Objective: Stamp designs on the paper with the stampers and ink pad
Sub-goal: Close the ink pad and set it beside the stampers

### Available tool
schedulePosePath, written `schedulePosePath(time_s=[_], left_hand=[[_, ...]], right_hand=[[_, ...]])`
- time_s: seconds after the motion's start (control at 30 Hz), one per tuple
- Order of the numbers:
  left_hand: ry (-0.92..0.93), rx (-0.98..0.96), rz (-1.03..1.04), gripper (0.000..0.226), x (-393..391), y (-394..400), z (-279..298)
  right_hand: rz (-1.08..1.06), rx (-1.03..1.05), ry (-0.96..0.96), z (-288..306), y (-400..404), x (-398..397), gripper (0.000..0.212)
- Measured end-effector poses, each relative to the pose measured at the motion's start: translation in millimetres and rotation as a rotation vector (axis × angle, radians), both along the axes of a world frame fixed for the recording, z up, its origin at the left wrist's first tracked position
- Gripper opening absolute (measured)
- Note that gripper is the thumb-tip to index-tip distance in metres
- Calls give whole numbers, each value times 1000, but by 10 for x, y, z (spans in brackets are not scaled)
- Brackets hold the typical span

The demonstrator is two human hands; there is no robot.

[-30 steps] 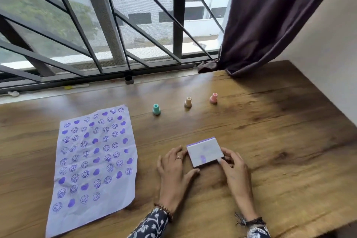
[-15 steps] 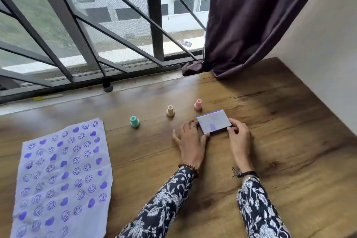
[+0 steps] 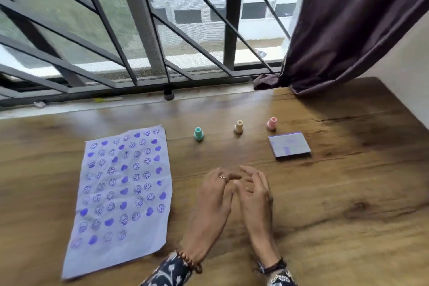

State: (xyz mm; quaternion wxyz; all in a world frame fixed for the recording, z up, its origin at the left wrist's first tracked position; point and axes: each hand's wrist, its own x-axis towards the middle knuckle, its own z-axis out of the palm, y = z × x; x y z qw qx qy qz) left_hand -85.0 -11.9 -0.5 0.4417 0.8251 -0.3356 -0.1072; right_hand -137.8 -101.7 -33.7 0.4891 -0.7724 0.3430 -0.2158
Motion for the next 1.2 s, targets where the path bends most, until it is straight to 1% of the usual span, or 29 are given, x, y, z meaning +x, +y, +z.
schedulePosePath(time_s=[0.07, 0.1, 0.17, 0.23, 0.3, 0.37, 0.4, 0.47, 0.5, 0.57, 0.63, 0.77, 0.87, 1.13, 1.2], left_hand=[[-44, 45, 46, 37, 43, 434, 70], [-76, 90, 100, 41, 82, 653, 77], [-132, 172, 230, 49, 173, 1087, 46], [-137, 258, 310, 57, 248, 1475, -18], [-114, 329, 382, 55, 293, 1807, -91], [-80, 411, 441, 43, 311, 2091, -180], [-49, 483, 432, 41, 309, 2224, -242], [48, 666, 357, 58, 302, 2445, -371], [106, 714, 327, 67, 301, 2520, -430], [187, 693, 315, 76, 300, 2581, -502], [187, 674, 304, 79, 316, 2584, -537], [195, 624, 268, 76, 391, 2535, -553], [207, 605, 247, 73, 420, 2479, -549], [190, 643, 224, 74, 409, 2475, -515], [155, 638, 230, 75, 409, 2447, -485]], right_hand=[[172, 35, 21, 49, 350, 50, 33], [252, 27, 38, 65, 509, 76, 33], [383, -21, 90, 78, 783, 126, 34], [458, -100, 162, 63, 976, 159, 37], [505, -179, 212, 38, 1096, 167, 42], [532, -236, 242, -8, 1162, 162, 47], [539, -258, 276, -32, 1185, 152, 48], [542, -326, 357, -81, 1225, 126, 51], [543, -366, 390, -110, 1242, 109, 52], [540, -408, 432, -149, 1266, 73, 53], [514, -415, 433, -180, 1275, 54, 53], [439, -366, 435, -174, 1259, 47, 53], [427, -310, 438, -153, 1228, 45, 52], [420, -234, 442, -112, 1240, 57, 51], [394, -214, 404, -85, 1234, 67, 51]])
